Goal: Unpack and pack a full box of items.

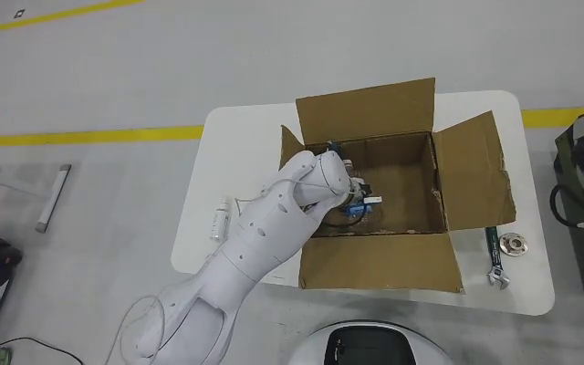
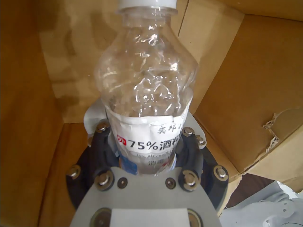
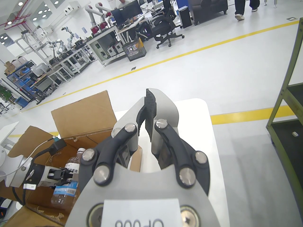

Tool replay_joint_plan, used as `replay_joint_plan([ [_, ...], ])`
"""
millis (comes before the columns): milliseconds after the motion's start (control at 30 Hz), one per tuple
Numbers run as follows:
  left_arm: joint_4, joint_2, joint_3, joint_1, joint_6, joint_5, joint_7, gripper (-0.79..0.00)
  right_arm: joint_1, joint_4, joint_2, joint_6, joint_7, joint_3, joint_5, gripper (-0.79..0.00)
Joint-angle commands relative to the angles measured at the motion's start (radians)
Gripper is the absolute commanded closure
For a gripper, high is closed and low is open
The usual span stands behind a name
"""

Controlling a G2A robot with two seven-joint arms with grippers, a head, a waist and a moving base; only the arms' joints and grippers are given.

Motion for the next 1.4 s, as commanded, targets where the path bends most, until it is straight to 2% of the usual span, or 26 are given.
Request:
replay_joint_plan([
  [0,0.021,-0.001,0.039,-0.026,0.01,-0.042,0.01,0.0,0.0,0.0,0.0,0.0,0.0,0.0,0.0,0.0],
  [100,0.04,-0.001,0.09,-0.063,0.023,-0.111,0.023,0.0,0.0,0.0,0.0,0.0,0.0,0.0,0.0,0.0],
  [133,0.045,0.0,0.106,-0.073,0.027,-0.133,0.027,-0.323,0.0,0.0,0.0,0.0,0.0,0.0,0.0,0.0],
  [167,0.048,0.001,0.121,-0.083,0.031,-0.154,0.031,-0.773,0.0,0.0,0.0,0.0,0.0,0.0,0.0,0.0],
  [333,0.045,0.011,0.181,-0.132,0.05,-0.248,0.051,-0.785,0.0,0.0,0.0,0.0,0.0,0.0,0.0,0.0],
  [500,-0.005,0.031,0.222,-0.167,0.061,-0.291,0.062,-0.785,0.0,0.0,0.0,0.0,0.0,0.0,0.0,0.0],
  [733,-0.175,0.081,0.23,-0.21,0.038,-0.268,0.039,-0.785,0.0,0.0,0.0,0.0,0.0,0.0,0.0,0.0],
  [900,-0.346,0.135,0.188,-0.225,0.034,-0.213,0.034,-0.785,0.0,0.0,0.0,0.0,0.0,0.0,0.0,0.0],
  [1100,-0.54,0.214,0.136,-0.233,0.044,-0.131,0.045,-0.785,0.0,0.0,0.0,0.0,0.0,0.0,0.0,0.0],
  [1367,-0.717,0.347,0.076,-0.256,0.053,-0.055,0.054,-0.785,0.0,0.0,0.0,0.0,0.0,0.0,0.0,0.0],
])
